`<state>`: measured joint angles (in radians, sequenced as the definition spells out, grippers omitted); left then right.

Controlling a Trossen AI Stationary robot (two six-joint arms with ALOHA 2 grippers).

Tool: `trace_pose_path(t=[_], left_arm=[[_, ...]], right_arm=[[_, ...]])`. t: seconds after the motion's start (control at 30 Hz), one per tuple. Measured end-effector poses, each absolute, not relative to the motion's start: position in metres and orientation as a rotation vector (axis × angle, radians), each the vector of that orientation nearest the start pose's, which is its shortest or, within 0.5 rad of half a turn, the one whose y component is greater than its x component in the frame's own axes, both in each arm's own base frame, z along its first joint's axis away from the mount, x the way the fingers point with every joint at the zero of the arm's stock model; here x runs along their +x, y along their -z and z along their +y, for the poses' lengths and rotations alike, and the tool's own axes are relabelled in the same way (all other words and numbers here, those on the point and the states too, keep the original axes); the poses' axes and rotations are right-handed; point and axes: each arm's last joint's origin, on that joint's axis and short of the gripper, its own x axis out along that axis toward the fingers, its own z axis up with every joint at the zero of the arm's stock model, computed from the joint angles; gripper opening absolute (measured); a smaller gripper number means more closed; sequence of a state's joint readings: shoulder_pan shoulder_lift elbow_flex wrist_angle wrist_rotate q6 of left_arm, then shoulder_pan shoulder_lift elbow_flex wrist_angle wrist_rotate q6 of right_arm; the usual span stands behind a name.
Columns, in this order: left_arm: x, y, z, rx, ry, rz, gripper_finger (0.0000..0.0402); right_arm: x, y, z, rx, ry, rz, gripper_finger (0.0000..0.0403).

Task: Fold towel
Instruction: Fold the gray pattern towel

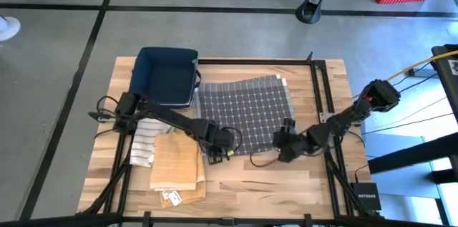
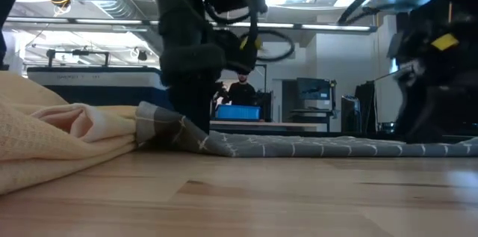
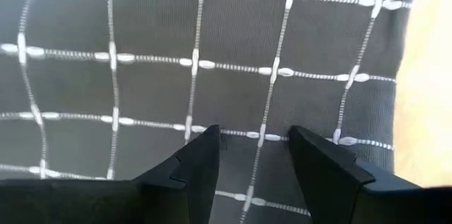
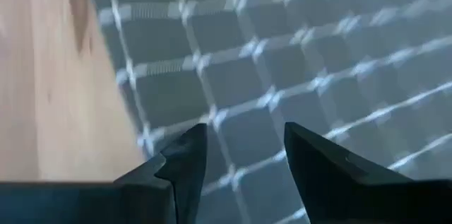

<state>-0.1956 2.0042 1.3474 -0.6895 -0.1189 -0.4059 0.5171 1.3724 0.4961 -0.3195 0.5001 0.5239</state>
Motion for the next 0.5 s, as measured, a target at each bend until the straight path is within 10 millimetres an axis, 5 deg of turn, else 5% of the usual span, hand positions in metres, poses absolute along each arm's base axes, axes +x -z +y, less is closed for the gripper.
trace_pose_path(t=[0.23, 0.5], left_arm=[[0.367, -0.14, -0.092, -0.165, -0.232, 1.317, 0.0166], [0.365, -0.14, -0.123, -0.149, -0.141, 1.262, 0.0166]], right_arm=[[0.184, -0.124, 0.092, 0.176, 0.077, 1.183, 0.0193], [0.165, -0.124, 0.122, 0.369, -0.001, 1.293, 0.0193]])
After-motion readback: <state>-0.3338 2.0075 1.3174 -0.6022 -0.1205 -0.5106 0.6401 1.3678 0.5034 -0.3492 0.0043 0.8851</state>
